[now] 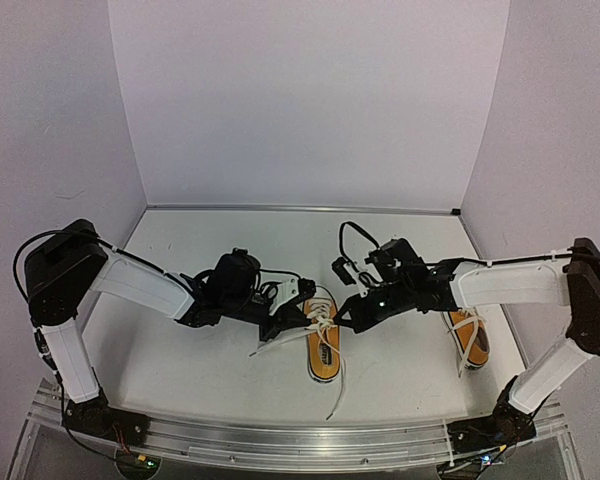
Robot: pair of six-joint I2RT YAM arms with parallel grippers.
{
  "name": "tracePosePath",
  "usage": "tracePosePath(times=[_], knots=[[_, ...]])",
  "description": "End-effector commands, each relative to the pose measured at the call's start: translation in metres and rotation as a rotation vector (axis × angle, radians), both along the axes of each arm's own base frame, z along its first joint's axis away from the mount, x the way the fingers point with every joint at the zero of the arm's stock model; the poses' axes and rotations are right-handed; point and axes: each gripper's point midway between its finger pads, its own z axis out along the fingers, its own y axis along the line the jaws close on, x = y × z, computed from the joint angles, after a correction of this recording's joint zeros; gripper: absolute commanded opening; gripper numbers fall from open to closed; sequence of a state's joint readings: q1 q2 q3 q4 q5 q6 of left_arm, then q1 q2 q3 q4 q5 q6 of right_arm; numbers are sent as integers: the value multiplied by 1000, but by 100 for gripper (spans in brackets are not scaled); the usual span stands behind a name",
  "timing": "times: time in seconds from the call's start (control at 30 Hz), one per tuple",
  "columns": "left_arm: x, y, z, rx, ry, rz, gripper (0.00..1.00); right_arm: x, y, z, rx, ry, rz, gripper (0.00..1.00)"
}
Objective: Tie the shoes
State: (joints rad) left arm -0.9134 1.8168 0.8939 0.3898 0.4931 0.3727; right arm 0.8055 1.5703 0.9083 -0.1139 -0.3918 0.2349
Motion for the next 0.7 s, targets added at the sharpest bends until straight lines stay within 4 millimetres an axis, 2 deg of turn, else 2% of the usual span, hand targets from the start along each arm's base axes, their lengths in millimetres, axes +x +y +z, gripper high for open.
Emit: tracePosePath(times=[0.0, 0.1, 0.2, 0.3, 0.4, 0.67], knots=[[4, -6, 11, -8, -33, -9, 0, -8, 2, -2, 7, 28, 46, 0], [3, -6, 11, -5, -33, -11, 0, -5, 5, 0, 1, 28, 55, 2], [4, -7, 12, -8, -35, -13, 0, 2, 7, 2, -16, 10, 47, 17], [3, -8, 12, -7, -35, -17, 0, 10, 9, 3, -34, -6, 31, 22], [2, -8, 12, -6, -36, -19, 0, 16, 11, 2, -47, -16, 26, 22], [3, -8, 13, -5, -41, -16, 0, 19, 15, -9, -75, -2, 46, 13]])
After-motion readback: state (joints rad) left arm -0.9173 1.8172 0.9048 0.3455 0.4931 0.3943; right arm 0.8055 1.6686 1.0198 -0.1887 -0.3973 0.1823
